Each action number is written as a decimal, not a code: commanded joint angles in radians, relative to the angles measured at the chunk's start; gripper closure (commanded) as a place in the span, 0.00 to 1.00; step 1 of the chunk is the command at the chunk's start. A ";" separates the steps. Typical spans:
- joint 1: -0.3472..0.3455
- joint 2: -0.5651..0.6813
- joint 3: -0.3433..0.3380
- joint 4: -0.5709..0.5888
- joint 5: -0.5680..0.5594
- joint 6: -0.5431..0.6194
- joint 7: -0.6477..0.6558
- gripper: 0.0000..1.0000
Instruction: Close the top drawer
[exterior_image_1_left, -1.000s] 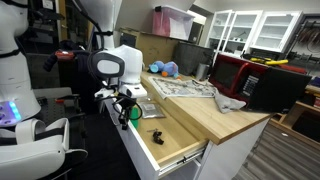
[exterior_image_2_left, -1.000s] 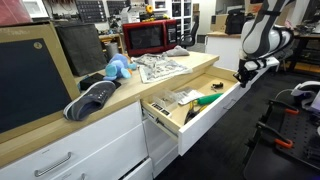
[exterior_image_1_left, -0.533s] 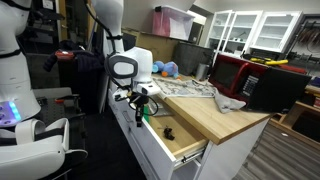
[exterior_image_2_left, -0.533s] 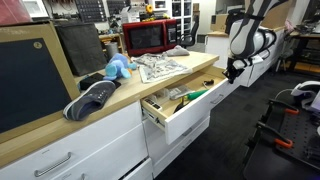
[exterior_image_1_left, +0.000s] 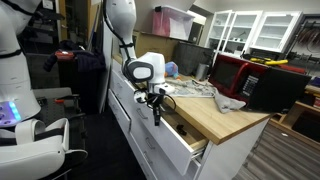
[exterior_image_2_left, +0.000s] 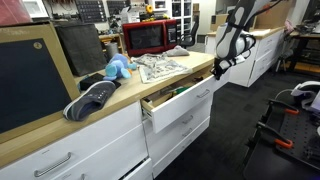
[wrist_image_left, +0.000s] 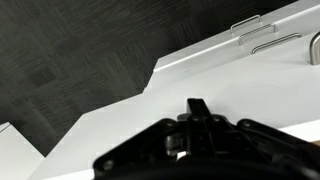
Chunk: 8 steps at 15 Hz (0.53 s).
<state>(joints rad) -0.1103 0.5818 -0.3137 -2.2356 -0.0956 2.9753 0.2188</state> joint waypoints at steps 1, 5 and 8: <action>0.047 0.074 -0.025 0.150 0.008 -0.004 -0.016 1.00; 0.077 0.092 -0.036 0.223 0.007 -0.006 -0.016 1.00; 0.042 0.016 0.005 0.176 0.020 -0.049 -0.048 1.00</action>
<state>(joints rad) -0.0522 0.6687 -0.3305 -2.0342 -0.0954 2.9677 0.2188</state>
